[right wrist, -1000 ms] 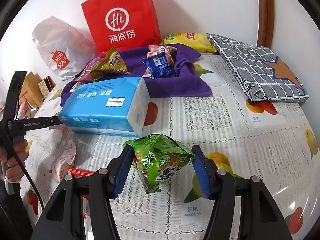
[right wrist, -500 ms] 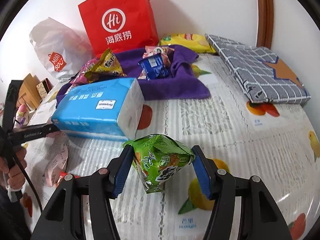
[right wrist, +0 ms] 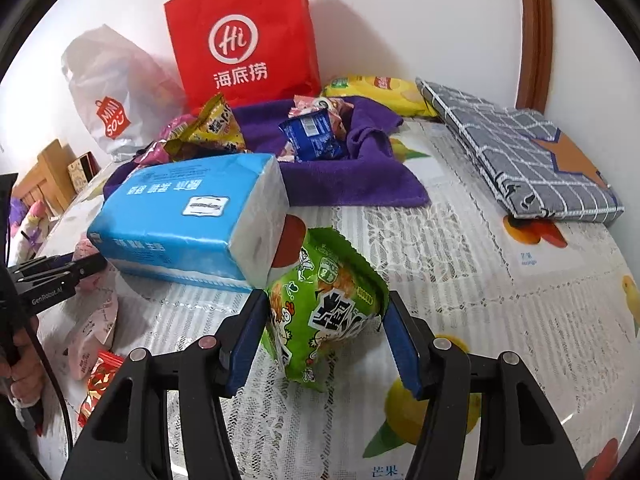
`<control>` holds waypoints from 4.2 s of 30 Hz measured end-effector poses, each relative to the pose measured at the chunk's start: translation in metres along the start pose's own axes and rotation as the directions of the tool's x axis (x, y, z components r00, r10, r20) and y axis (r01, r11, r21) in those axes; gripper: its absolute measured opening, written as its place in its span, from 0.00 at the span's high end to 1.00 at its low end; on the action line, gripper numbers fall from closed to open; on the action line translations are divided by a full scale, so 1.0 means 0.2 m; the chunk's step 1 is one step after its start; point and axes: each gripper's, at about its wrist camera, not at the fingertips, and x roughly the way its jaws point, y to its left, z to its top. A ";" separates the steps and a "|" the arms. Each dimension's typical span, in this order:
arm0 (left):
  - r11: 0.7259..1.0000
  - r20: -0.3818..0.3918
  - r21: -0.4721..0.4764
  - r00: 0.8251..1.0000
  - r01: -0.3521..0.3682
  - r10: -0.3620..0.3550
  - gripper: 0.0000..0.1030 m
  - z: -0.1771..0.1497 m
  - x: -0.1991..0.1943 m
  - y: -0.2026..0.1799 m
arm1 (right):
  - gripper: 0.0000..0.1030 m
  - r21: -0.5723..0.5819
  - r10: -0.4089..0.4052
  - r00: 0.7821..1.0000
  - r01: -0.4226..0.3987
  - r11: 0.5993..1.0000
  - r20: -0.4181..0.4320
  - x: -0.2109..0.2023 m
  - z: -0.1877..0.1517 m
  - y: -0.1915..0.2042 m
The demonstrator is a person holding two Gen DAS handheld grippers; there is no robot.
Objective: Organize snacks
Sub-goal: 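Lift the pink packet with the left gripper while the right gripper holds the green packet, then carry the pink packet and green packet over the purple towel with both grippers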
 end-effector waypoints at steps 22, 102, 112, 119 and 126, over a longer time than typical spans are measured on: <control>1.000 -0.003 -0.001 1.000 0.000 0.000 0.66 0.00 0.00 0.00 | 0.40 0.017 -0.020 0.999 0.021 1.000 -0.030 0.04 0.00 -0.01; 0.976 0.087 -0.111 0.980 0.187 -0.178 0.70 1.01 -0.17 -0.02 | 0.43 0.012 0.084 0.984 -0.087 0.996 0.158 0.02 1.15 0.22; 0.981 -0.004 -0.083 0.985 0.174 -0.175 0.70 1.02 0.09 -0.11 | 0.43 -0.010 0.070 0.998 -0.070 0.998 0.006 0.37 1.08 0.17; 0.984 -0.045 -0.107 0.988 0.143 -0.148 0.70 1.00 0.17 -0.07 | 0.43 -0.023 0.077 0.995 -0.079 0.997 -0.058 0.50 1.03 0.18; 0.981 -0.082 -0.142 0.986 0.135 -0.147 0.70 0.99 0.22 -0.03 | 0.43 -0.038 0.077 0.992 -0.081 0.996 -0.095 0.57 1.01 0.20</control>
